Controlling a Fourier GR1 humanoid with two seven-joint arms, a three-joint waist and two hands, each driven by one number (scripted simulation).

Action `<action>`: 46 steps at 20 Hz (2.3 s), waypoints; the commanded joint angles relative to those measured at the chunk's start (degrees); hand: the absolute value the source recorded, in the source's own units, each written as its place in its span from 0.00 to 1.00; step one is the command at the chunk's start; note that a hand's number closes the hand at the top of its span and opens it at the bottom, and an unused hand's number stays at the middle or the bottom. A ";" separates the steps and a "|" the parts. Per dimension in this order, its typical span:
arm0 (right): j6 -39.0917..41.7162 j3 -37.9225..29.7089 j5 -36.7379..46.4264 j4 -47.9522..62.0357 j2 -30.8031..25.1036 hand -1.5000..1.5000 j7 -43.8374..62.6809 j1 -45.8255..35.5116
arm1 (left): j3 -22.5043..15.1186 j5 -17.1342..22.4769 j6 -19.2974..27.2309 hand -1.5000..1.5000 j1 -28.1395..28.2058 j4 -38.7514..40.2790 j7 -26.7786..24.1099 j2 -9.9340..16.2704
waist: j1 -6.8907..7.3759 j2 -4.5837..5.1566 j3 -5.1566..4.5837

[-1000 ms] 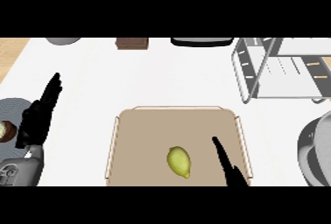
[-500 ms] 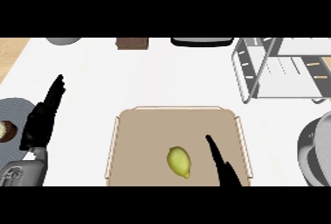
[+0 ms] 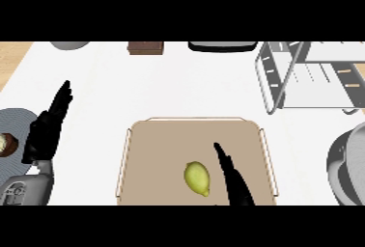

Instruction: Pick the lemon from the tray and place it in the tiered basket

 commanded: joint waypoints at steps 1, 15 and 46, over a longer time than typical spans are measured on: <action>1.36 0.33 0.22 0.57 1.38 0.00 0.81 -0.80 | -0.34 -1.19 -0.86 0.50 1.26 -2.97 2.34 -0.62 | 0.13 0.25 0.23; 0.94 2.49 2.40 10.08 1.68 1.00 -3.88 -9.27 | 2.08 -1.14 -2.12 0.50 3.31 -1.83 -1.86 -0.75 | 0.18 0.27 0.22; 20.29 -16.41 32.05 -11.89 -11.40 1.00 32.23 -49.32 | 3.60 -0.93 -2.28 0.50 -0.81 2.05 -1.73 -0.91 | -0.19 0.14 0.16</action>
